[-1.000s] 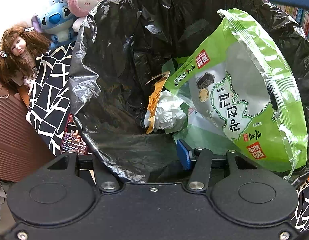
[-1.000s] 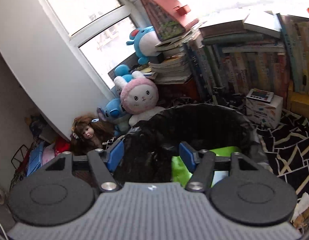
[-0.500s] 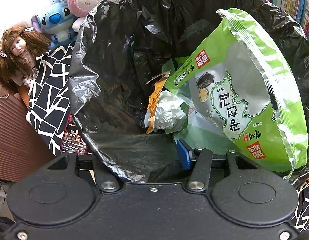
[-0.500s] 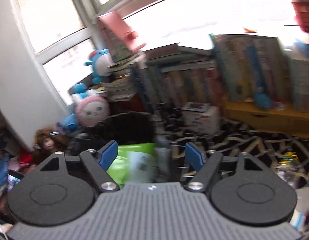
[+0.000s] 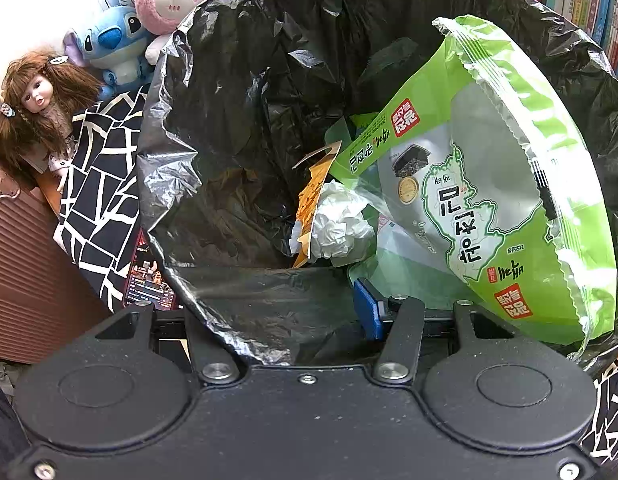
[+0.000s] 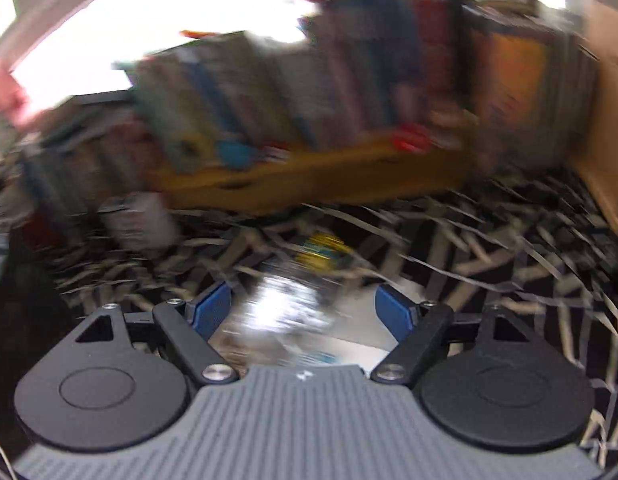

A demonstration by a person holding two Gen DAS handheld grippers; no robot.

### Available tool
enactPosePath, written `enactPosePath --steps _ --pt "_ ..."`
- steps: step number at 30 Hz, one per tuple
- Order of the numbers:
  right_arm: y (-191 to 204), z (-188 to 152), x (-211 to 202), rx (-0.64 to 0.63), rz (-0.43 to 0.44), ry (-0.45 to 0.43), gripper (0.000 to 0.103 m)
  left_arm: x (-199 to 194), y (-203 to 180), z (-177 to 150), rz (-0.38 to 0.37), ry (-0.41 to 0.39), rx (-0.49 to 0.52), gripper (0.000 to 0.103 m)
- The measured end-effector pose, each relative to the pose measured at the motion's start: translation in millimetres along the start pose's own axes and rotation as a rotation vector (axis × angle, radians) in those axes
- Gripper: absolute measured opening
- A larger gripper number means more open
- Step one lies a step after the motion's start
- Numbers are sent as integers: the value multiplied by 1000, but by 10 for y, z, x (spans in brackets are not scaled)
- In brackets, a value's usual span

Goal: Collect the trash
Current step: 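Move the right tool back to the white-blue packet on the mat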

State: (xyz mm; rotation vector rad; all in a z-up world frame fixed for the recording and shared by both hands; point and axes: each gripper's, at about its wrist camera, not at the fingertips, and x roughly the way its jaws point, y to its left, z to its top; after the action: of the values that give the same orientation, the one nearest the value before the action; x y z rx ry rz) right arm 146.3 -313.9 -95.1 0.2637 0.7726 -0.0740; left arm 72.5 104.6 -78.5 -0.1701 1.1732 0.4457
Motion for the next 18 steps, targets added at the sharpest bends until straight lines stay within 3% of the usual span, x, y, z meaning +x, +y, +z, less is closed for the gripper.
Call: enactPosePath --steps 7,14,18 --pt "-370 -333 284 41 -141 105 87 -2 -25 -5 11 -2 7 51" --pt "-417 -608 515 35 -146 213 87 -12 -52 -8 25 -5 13 51" --pt "-440 -653 622 78 -152 259 80 -16 -57 -11 30 -7 15 51"
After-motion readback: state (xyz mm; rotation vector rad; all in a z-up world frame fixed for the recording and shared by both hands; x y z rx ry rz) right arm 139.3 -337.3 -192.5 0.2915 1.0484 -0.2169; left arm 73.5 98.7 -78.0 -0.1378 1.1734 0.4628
